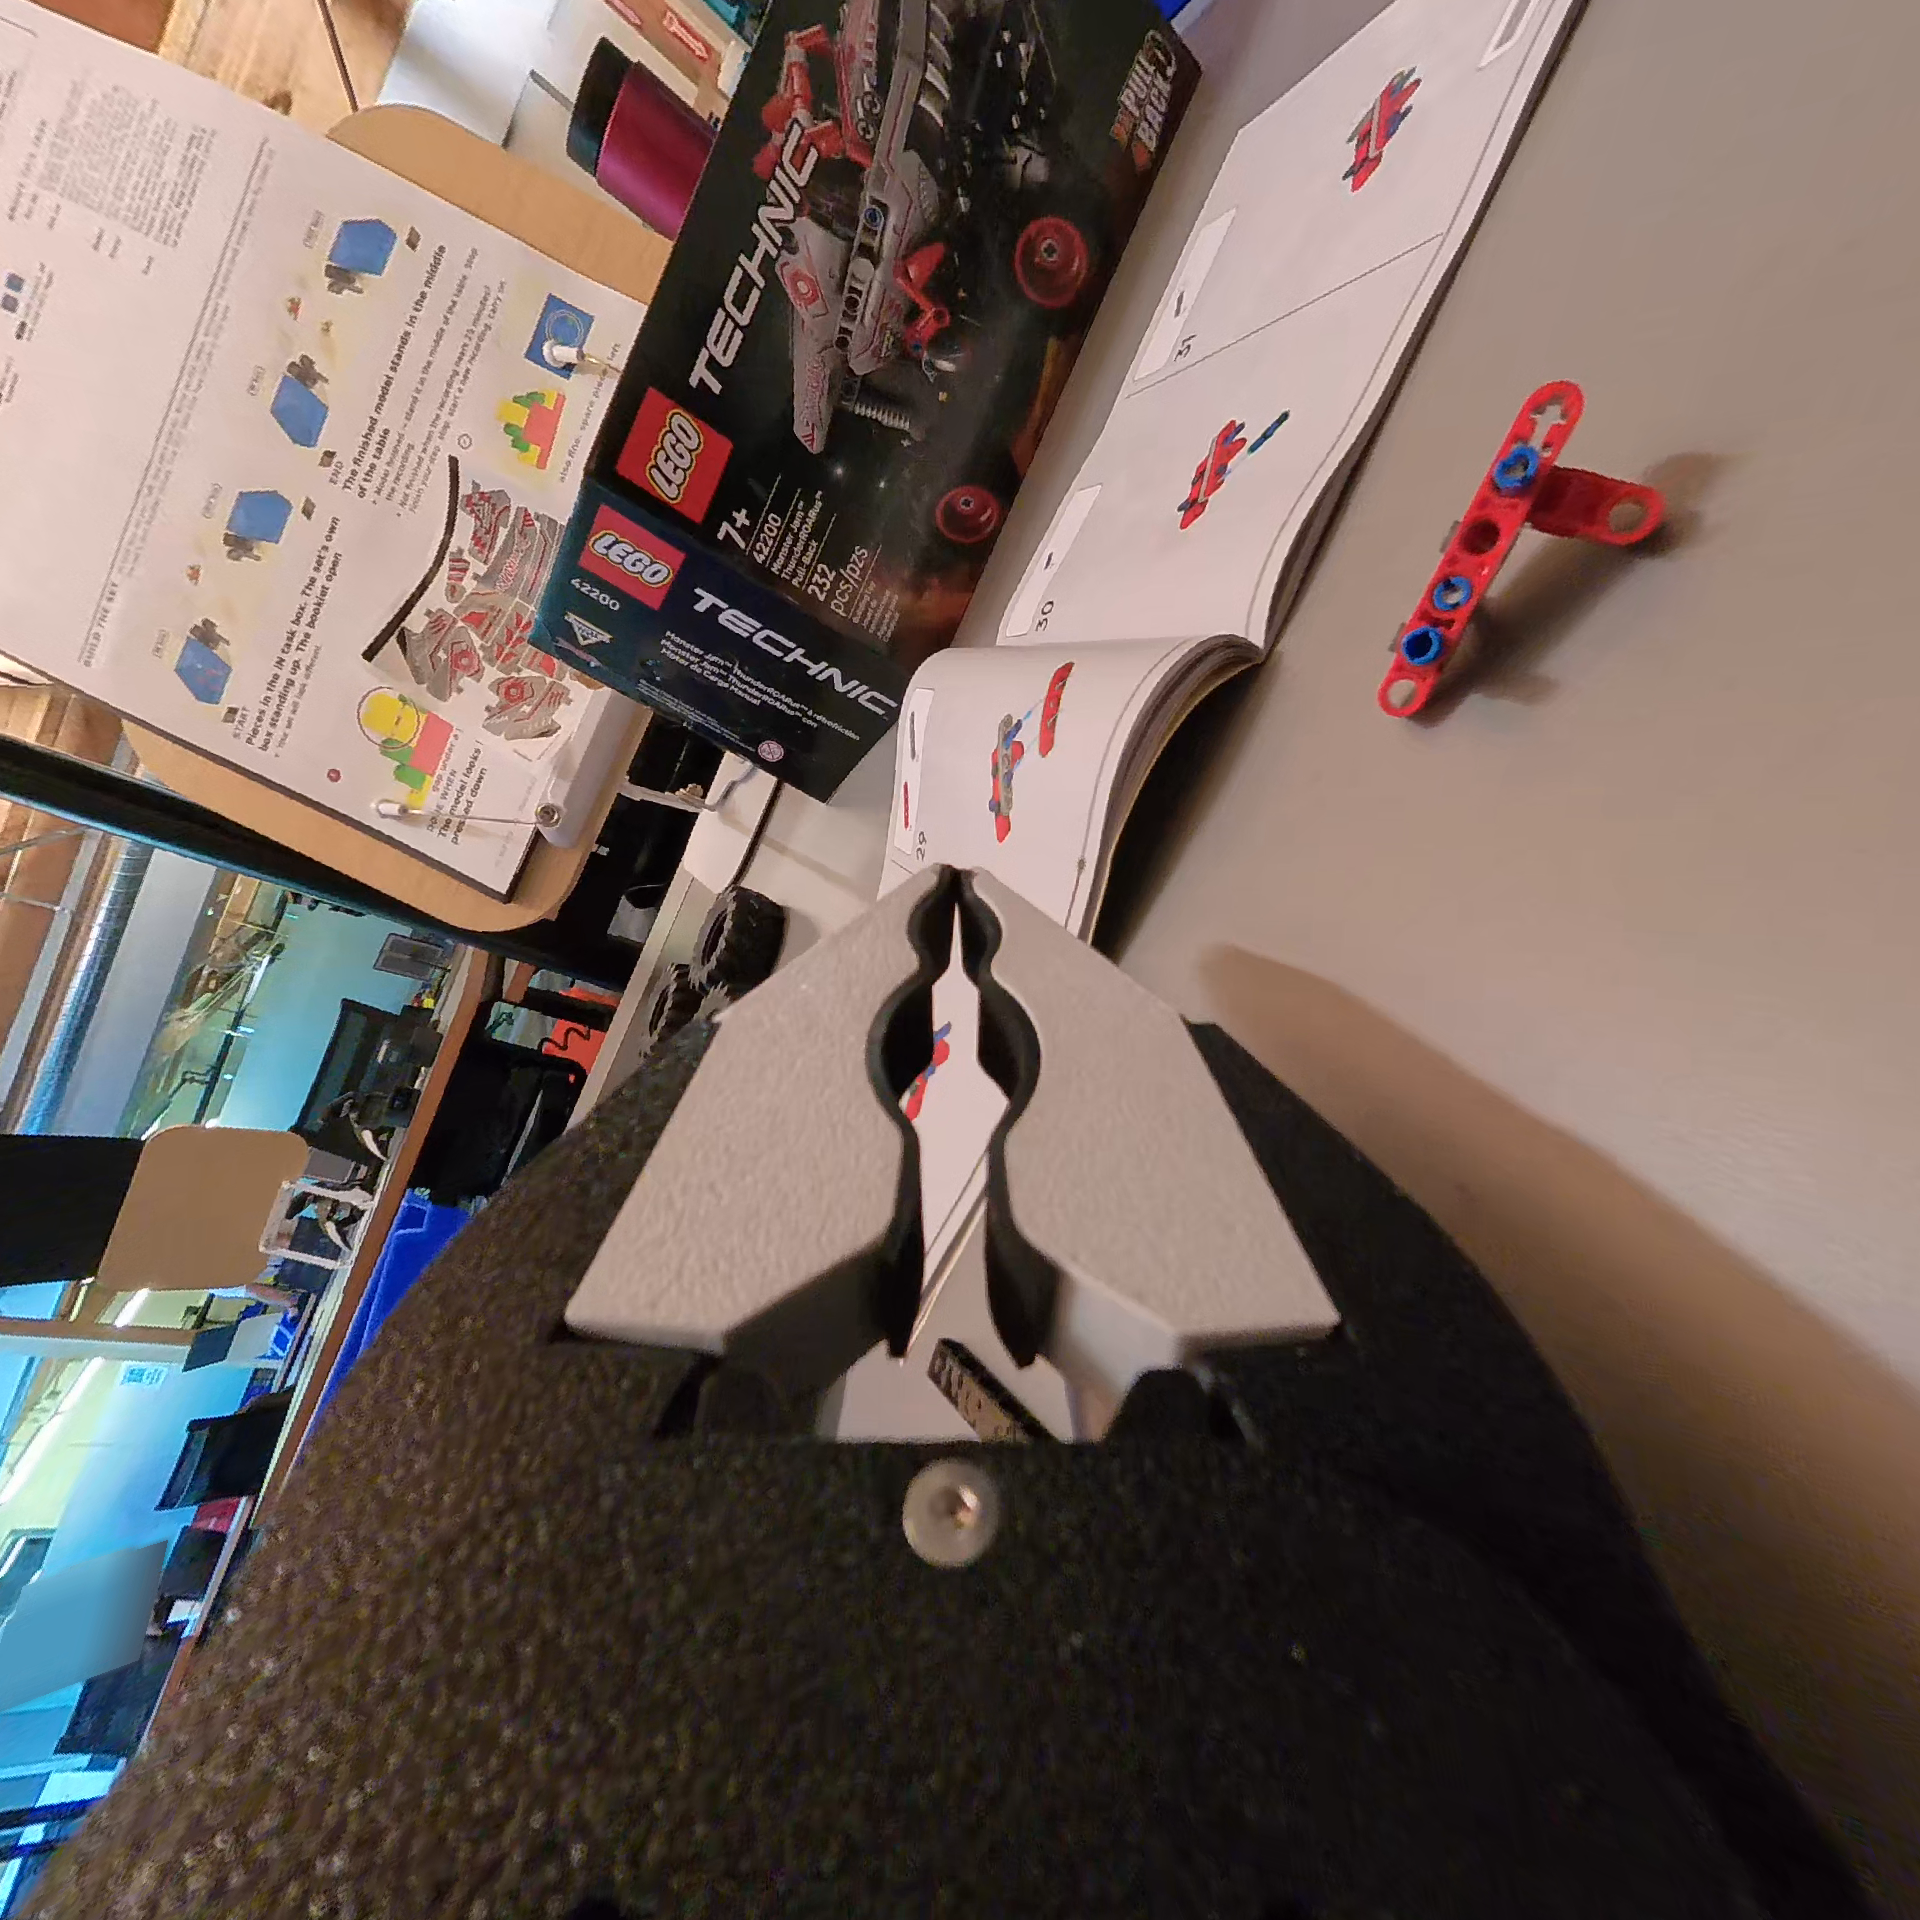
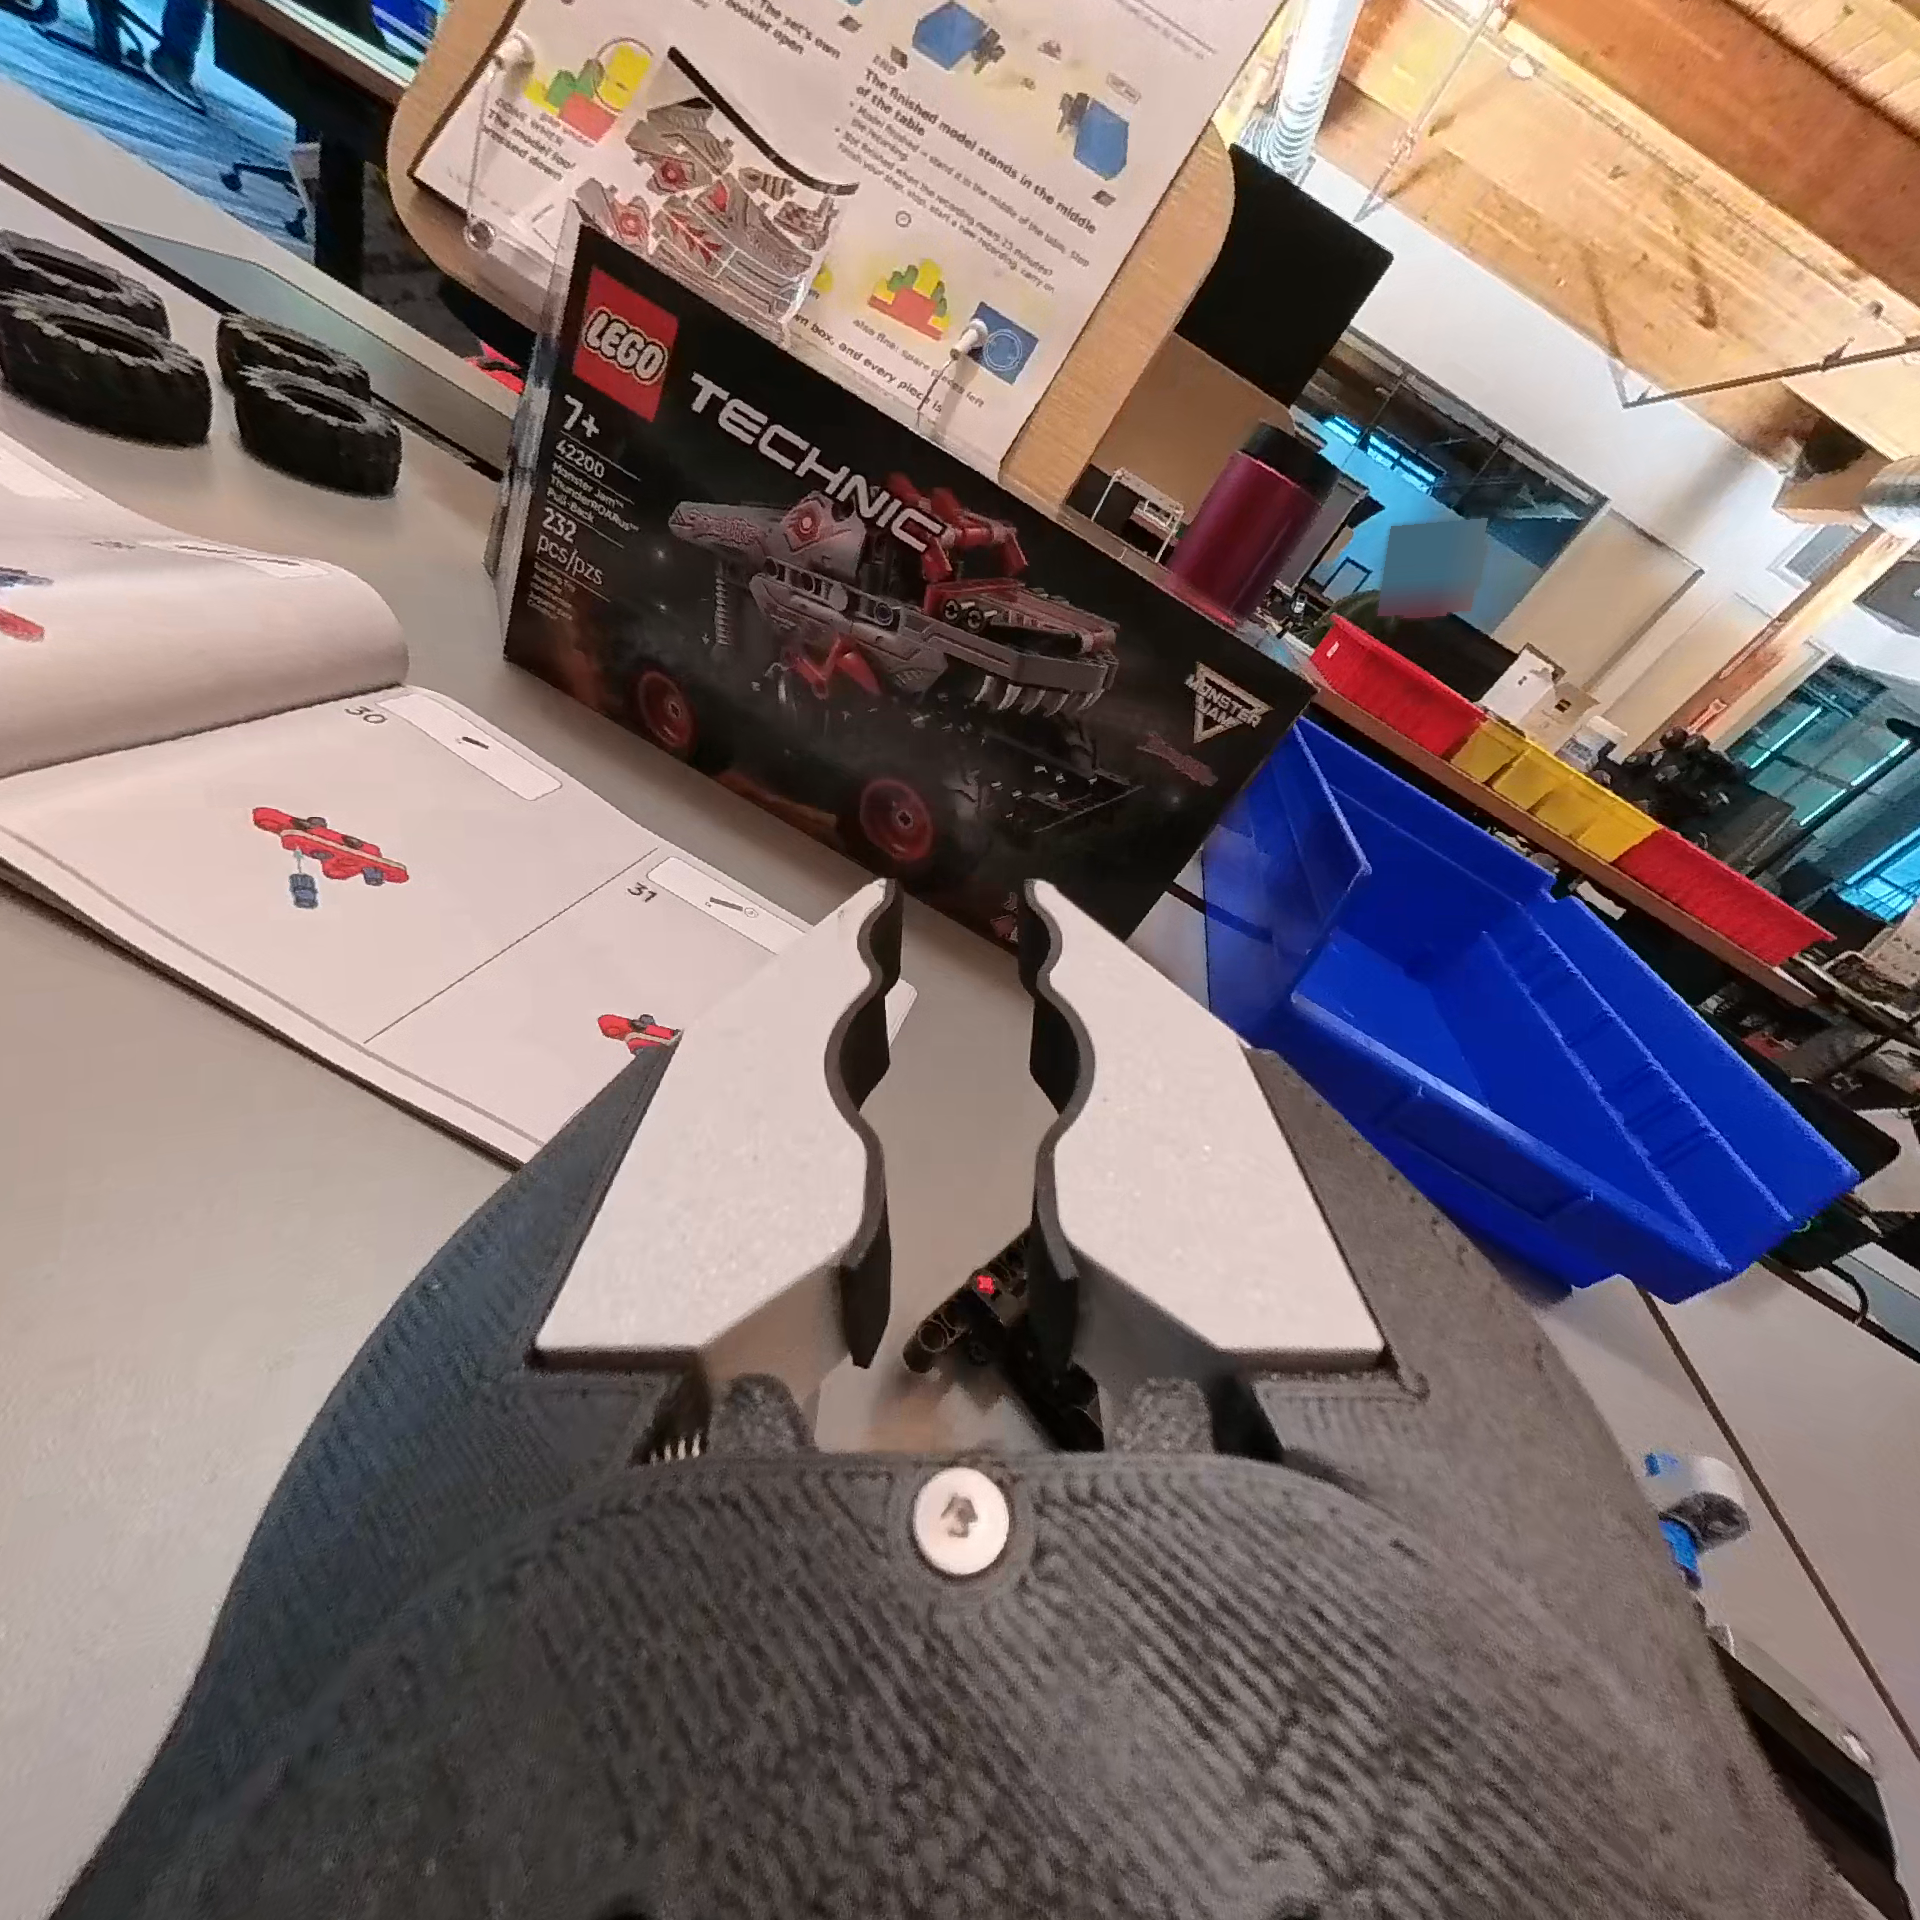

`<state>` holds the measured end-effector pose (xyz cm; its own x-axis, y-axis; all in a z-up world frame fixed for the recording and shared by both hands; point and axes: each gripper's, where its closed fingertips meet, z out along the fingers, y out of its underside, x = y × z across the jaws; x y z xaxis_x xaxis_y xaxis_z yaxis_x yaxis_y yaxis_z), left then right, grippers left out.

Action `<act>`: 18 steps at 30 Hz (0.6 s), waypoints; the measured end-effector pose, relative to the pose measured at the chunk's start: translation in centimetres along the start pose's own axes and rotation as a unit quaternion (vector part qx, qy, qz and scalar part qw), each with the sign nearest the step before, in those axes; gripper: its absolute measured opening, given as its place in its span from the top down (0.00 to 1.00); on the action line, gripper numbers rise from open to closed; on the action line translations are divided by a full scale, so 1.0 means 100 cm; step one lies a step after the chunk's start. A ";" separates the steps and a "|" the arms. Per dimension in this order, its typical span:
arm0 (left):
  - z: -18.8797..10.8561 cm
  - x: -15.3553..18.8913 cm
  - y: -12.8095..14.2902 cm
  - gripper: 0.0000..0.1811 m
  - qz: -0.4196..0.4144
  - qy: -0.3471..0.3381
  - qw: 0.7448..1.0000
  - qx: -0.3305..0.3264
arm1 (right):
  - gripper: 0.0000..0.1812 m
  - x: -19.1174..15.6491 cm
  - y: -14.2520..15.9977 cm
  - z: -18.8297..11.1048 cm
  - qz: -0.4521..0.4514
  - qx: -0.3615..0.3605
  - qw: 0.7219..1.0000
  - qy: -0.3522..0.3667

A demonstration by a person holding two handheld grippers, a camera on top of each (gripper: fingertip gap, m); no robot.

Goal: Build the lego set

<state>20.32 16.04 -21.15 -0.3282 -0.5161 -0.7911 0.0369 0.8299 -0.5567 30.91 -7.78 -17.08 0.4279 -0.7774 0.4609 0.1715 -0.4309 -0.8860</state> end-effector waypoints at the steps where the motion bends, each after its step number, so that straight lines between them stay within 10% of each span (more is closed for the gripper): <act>1: 0.000 0.000 0.000 1.00 0.000 0.001 1.000 -0.001 | 0.89 0.000 0.000 0.000 -0.001 -0.001 1.000 -0.001; 18: 0.002 0.006 0.002 1.00 0.003 0.016 1.000 -0.006 | 0.90 -0.006 0.002 0.002 -0.013 -0.006 1.000 -0.014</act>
<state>20.32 15.87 -21.80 -0.3572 -0.5045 -0.7861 0.0278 0.8355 -0.5488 30.80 -7.28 -17.53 0.4476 -0.7529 0.4825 0.1728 -0.4565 -0.8728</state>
